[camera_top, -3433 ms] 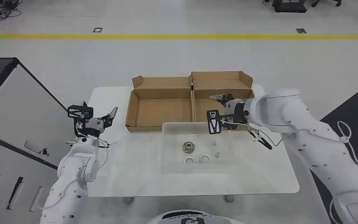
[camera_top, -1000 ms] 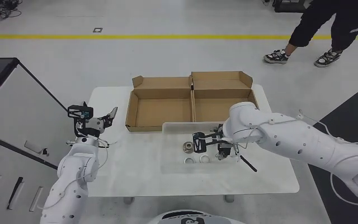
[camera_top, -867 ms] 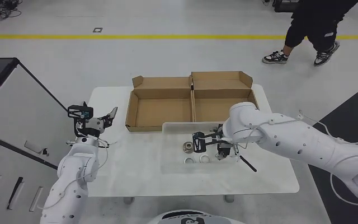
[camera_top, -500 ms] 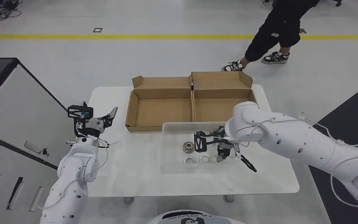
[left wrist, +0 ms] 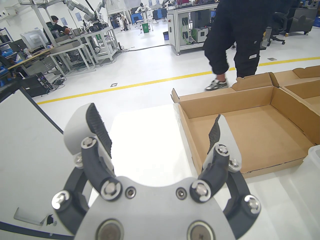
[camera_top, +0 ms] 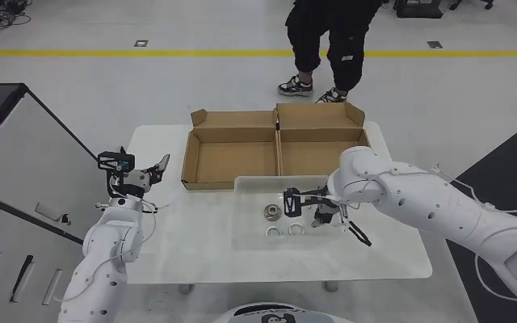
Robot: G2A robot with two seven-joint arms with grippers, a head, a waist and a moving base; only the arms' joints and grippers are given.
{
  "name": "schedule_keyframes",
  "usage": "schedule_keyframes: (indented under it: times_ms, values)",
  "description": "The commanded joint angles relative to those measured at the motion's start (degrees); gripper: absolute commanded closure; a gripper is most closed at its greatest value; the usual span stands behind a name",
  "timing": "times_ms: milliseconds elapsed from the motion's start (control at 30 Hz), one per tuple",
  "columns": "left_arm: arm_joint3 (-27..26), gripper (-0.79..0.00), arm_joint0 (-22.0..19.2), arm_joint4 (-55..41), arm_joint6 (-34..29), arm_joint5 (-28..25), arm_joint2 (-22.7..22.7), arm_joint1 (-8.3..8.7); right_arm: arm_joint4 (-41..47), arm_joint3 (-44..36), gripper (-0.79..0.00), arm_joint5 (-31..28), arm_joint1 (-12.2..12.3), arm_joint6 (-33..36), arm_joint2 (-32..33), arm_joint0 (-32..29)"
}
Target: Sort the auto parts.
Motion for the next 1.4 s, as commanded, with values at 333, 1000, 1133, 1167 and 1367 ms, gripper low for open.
schedule_keyframes:
  times_ms: [333,1000,1133,1167,1367]
  values:
    - [0.0,-0.785,0.0,0.0,0.0,0.0,0.0,0.0,0.76,3.05,-0.391,-1.03,-1.55,0.3,-1.12,-0.66]
    - [0.0,-0.785,0.0,0.0,0.0,0.0,0.0,0.0,1.35,7.35,-0.366,-0.58,-4.62,0.75,-3.98,0.13]
    - [0.0,-0.785,0.0,0.0,0.0,0.0,0.0,0.0,1.16,7.82,-0.366,-0.31,-5.0,1.03,-3.98,-0.05]
    - [0.0,-0.785,0.0,0.0,0.0,0.0,0.0,0.0,1.23,7.91,-0.366,-0.25,-5.06,1.08,-3.98,-0.08]
    - [0.0,-0.785,0.0,0.0,0.0,0.0,0.0,0.0,1.32,8.34,-0.351,0.14,-5.25,1.47,-3.98,-0.18]
